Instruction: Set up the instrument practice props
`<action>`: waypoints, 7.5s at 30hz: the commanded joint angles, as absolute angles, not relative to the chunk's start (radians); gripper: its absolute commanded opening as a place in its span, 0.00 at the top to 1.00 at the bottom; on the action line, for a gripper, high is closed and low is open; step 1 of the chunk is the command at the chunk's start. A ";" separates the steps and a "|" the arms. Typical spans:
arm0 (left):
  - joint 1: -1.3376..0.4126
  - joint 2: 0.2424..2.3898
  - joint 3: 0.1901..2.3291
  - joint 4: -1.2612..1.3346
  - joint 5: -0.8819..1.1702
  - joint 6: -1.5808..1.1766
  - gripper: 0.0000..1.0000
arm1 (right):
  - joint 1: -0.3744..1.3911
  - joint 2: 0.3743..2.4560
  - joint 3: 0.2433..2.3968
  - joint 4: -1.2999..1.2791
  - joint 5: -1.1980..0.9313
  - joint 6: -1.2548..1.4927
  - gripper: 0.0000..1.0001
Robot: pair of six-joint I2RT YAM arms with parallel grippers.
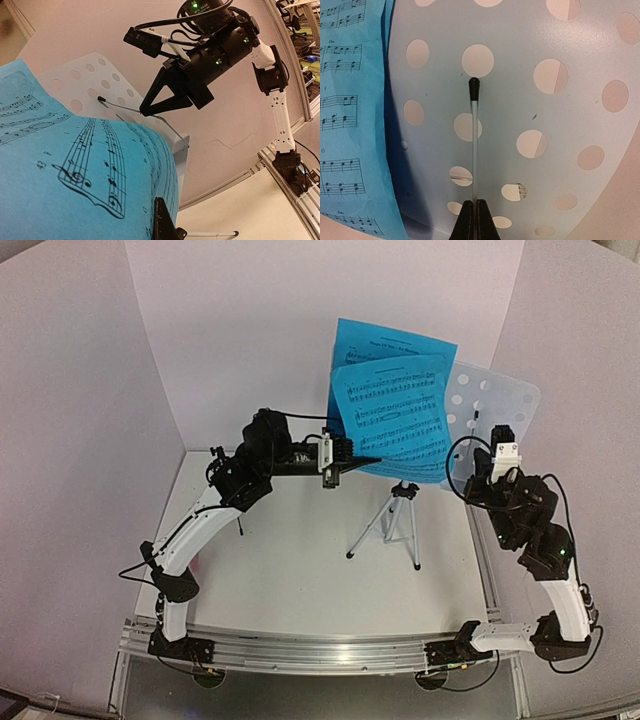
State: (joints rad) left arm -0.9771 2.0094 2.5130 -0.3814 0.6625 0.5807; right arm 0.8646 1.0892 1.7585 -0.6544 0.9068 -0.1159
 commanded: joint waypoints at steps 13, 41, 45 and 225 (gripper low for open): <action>-0.983 2.162 2.654 -0.159 0.740 0.496 1.00 | 0.862 1.073 1.728 -0.557 0.866 -0.093 1.00; -0.956 2.227 2.680 -0.178 0.574 0.310 1.00 | 0.863 1.006 1.640 -0.426 0.761 -0.072 1.00; -0.957 2.252 2.707 -0.143 0.572 0.272 1.00 | 0.863 1.020 1.650 -0.425 0.749 -0.071 1.00; -1.025 2.206 2.630 0.150 0.364 0.361 0.53 | 0.863 1.026 1.606 -0.365 0.878 0.087 0.97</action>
